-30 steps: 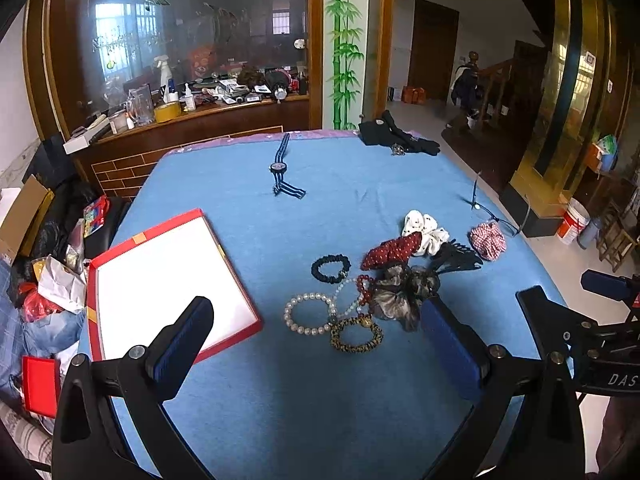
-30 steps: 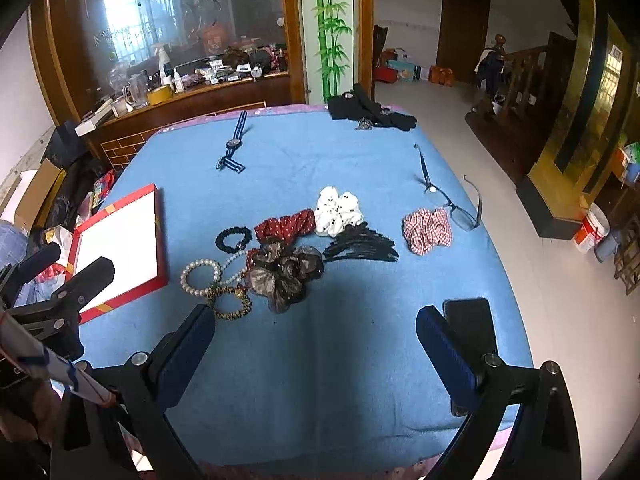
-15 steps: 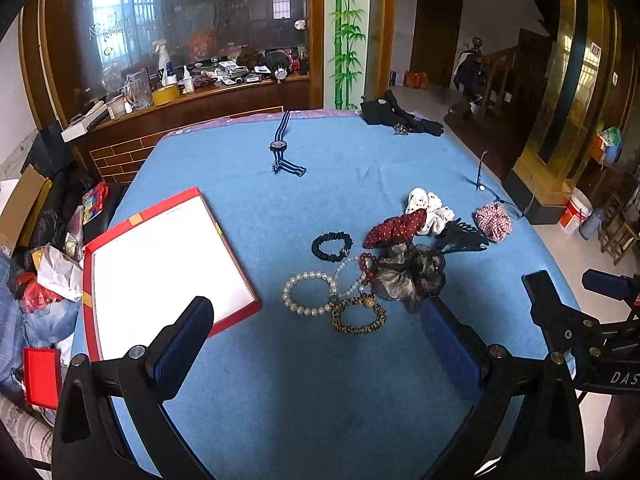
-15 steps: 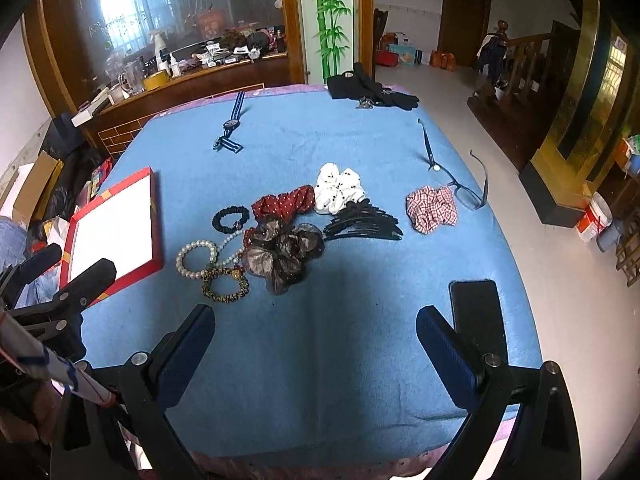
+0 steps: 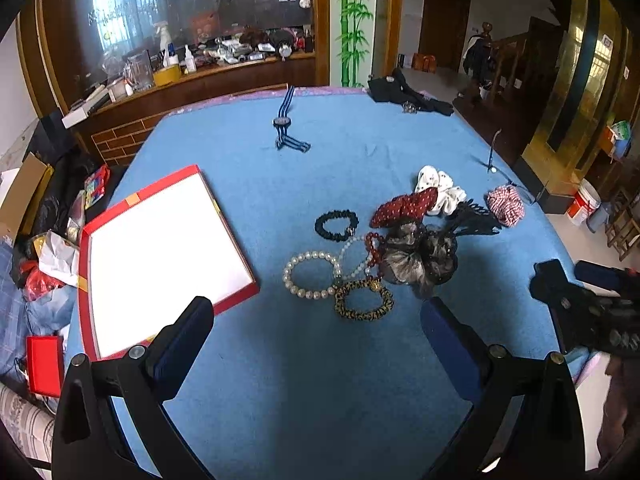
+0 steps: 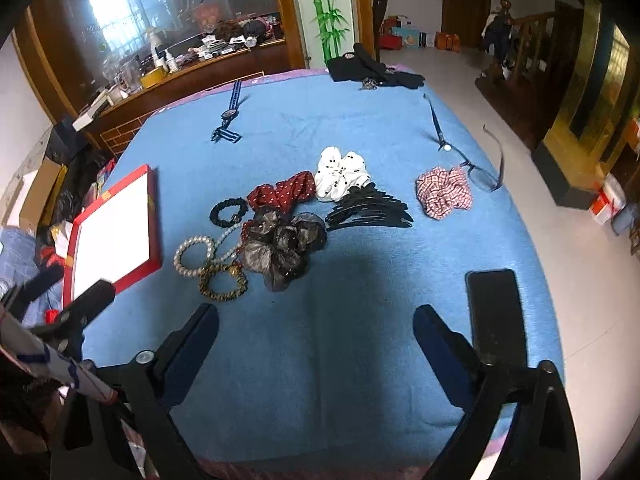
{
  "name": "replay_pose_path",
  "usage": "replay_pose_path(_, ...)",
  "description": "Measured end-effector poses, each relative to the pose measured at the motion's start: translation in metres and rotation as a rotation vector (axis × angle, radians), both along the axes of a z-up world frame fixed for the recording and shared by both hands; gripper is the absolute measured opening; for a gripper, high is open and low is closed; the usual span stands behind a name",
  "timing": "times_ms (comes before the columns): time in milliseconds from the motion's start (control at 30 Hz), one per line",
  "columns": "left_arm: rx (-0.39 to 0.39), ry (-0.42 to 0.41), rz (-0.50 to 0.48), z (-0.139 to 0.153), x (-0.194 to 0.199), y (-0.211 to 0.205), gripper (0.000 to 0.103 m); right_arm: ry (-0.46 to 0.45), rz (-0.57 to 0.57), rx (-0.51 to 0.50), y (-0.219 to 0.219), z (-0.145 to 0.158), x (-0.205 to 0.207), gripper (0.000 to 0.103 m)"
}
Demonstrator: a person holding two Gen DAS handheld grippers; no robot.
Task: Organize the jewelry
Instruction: 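Grasp the grey sheer scrunchie with the right tool while the left tool grasps the leopard-print bracelet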
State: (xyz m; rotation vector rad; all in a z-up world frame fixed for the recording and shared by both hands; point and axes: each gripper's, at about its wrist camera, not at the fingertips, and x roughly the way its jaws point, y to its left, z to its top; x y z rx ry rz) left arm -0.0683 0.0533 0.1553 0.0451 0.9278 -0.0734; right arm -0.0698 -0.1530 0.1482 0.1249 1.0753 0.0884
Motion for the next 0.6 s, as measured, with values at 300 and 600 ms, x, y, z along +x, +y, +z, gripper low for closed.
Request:
replay_pose_path(300, -0.005, 0.065, 0.016, -0.02, 0.017, 0.002, 0.103, 0.058, 0.0, 0.053, -0.005, -0.022, 0.033, 0.075)
replay_pose_path(600, -0.091, 0.164, 0.07, -0.048, 0.035, 0.026, 0.103, 0.072, 0.007, 0.075, -0.009, -0.03, 0.049, 0.075)
